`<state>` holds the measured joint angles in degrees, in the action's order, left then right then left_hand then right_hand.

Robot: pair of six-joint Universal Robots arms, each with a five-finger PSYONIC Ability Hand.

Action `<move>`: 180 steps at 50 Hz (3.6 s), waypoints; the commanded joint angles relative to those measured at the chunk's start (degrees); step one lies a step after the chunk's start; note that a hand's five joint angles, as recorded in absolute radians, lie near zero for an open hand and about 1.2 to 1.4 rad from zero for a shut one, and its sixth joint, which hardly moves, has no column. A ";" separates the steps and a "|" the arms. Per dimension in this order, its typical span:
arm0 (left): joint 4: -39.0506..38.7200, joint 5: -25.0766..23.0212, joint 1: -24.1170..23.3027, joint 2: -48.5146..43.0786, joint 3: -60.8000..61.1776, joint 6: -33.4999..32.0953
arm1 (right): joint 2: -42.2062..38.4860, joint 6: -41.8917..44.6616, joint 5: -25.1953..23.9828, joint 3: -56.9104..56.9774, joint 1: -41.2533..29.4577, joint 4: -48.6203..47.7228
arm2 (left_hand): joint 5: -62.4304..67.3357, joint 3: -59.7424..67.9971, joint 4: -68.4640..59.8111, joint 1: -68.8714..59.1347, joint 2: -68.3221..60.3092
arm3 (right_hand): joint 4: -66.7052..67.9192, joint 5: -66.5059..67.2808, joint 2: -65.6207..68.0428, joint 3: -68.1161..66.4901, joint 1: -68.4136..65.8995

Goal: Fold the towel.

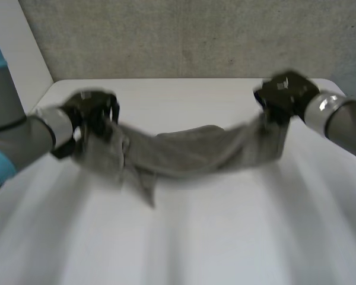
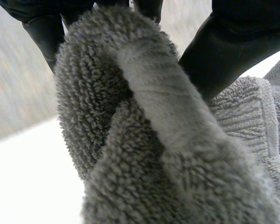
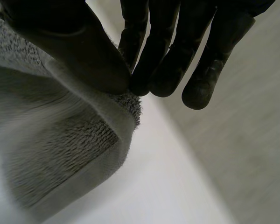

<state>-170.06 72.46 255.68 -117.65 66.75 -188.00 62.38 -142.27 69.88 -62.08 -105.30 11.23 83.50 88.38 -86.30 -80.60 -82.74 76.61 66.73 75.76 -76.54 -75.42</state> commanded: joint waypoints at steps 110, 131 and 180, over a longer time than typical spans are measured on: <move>-10.46 10.06 -6.24 4.02 33.03 -5.71 | 6.62 -3.89 9.31 -29.59 10.64 -16.95 | -55.53 -50.41 48.32 42.62 44.77 | 3.39 3.27 4.24 -3.46 -4.58; -9.85 15.61 -6.33 -5.22 12.54 -8.34 | 6.53 -3.54 9.22 -30.30 10.99 -17.30 | -55.53 -50.41 48.32 42.63 44.77 | 3.39 3.27 4.24 -3.46 -4.58; -10.29 14.82 -8.27 -7.68 12.97 -13.00 | 3.89 -1.52 9.22 -30.38 10.64 -17.47 | -43.67 -38.55 36.46 30.76 32.91 | 3.39 3.27 4.24 -3.46 -4.58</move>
<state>-179.98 87.37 248.02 -124.22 79.73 -200.91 66.32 -143.79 79.10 -92.37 -94.66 -6.24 41.27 41.29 -41.21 -41.05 -41.14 76.60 66.97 75.76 -76.54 -75.50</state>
